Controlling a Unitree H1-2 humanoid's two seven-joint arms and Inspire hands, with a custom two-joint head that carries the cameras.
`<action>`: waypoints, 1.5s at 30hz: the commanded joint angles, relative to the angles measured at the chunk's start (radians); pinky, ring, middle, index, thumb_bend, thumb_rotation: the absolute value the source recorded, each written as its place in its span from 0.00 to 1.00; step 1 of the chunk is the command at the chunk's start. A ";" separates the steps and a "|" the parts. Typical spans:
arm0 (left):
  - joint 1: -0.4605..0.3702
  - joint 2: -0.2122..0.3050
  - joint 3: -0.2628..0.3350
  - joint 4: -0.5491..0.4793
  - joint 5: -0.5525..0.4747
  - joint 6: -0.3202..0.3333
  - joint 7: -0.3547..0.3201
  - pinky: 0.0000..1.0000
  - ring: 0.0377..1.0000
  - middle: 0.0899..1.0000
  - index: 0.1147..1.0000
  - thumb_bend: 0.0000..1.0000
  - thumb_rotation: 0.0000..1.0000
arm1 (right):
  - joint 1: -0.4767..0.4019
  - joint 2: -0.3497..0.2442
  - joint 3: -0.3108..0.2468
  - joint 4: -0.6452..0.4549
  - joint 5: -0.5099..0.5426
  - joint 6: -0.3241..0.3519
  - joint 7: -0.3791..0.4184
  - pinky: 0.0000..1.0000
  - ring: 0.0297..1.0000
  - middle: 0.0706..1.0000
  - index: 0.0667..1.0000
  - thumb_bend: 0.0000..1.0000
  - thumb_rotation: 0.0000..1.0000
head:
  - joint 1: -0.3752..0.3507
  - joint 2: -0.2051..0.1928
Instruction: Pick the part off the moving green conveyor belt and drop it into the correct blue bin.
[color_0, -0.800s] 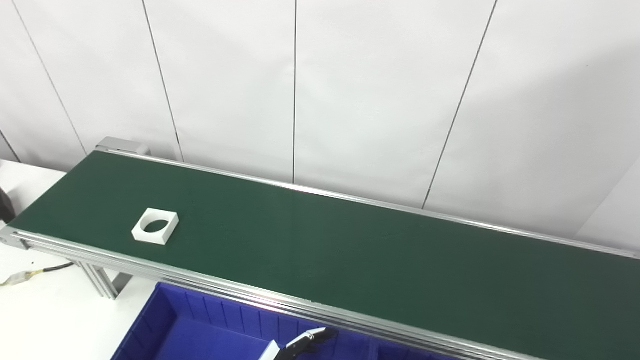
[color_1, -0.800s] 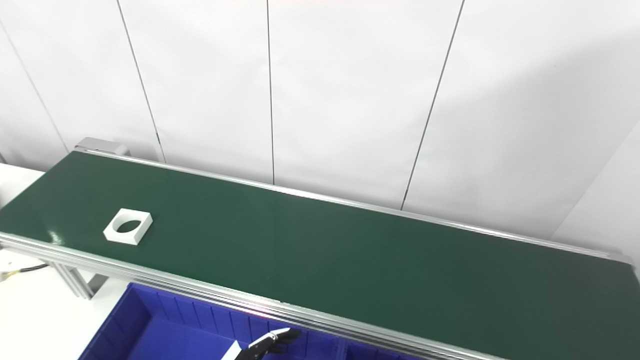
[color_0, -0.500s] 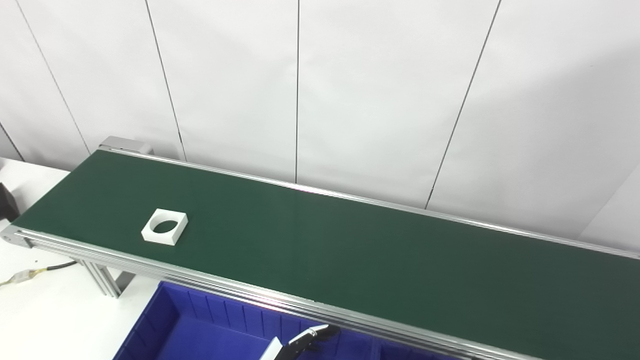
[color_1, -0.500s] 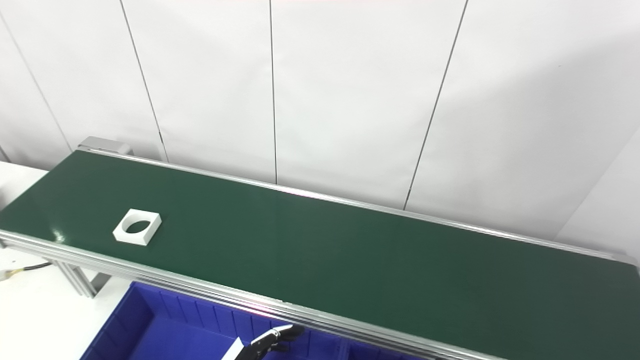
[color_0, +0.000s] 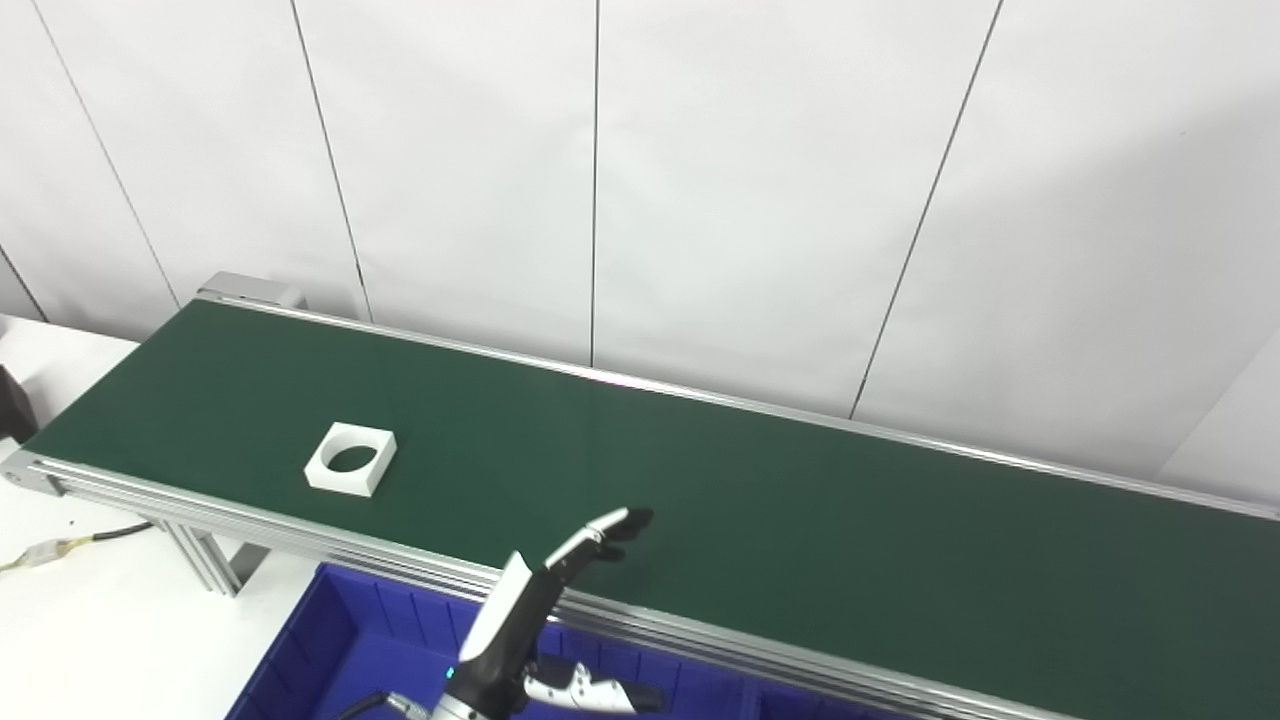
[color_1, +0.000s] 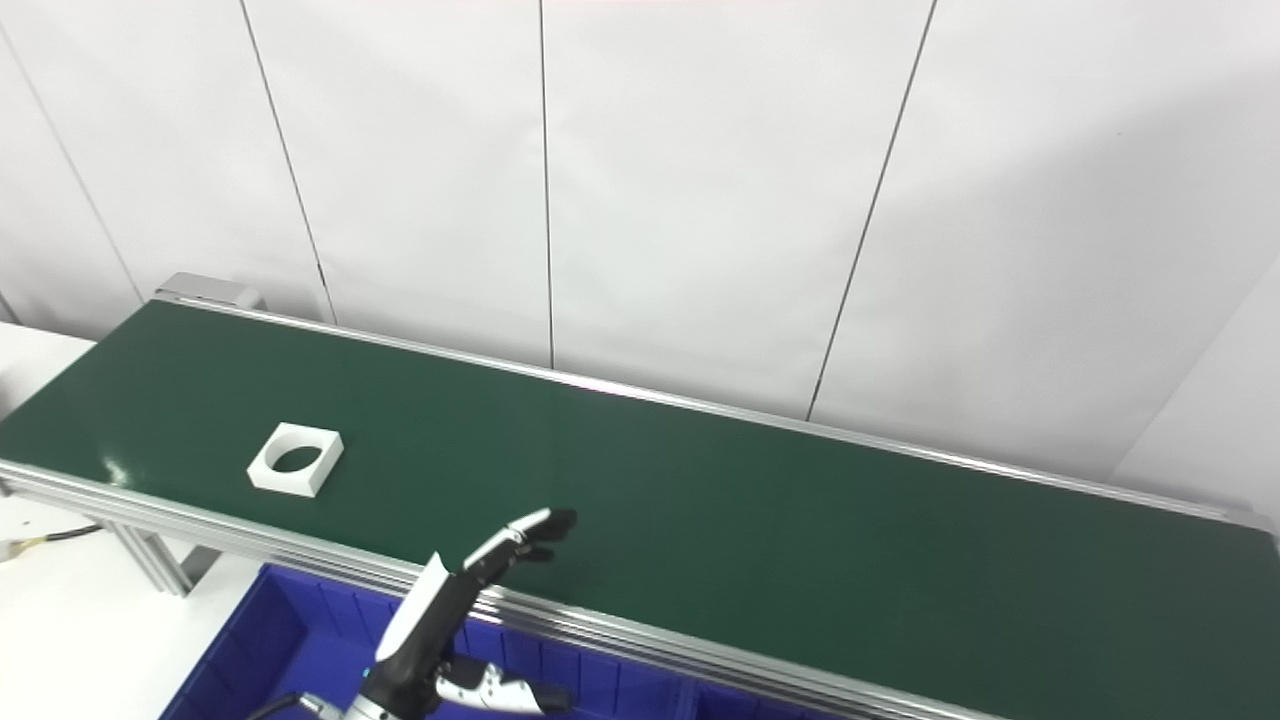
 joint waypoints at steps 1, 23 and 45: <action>-0.042 0.032 0.017 -0.035 0.009 -0.032 0.007 0.88 0.90 0.91 0.91 0.85 0.50 | -0.005 -0.001 -0.006 -0.037 0.001 -0.052 -0.003 0.94 0.90 0.89 0.94 0.88 0.55 | 0.001 0.000; -0.200 0.106 0.231 0.169 0.002 -0.032 -0.152 0.89 0.92 0.93 0.90 0.80 0.38 | 0.027 0.000 0.035 -0.114 -0.034 -0.052 -0.065 0.88 0.85 0.85 0.90 0.92 0.48 | -0.192 0.076; -0.411 0.154 0.240 0.489 0.215 0.082 -0.305 0.89 0.98 0.98 0.97 0.93 0.20 | 0.033 -0.020 0.072 -0.152 -0.054 -0.052 -0.105 0.87 0.84 0.85 0.89 0.91 0.49 | -0.195 0.122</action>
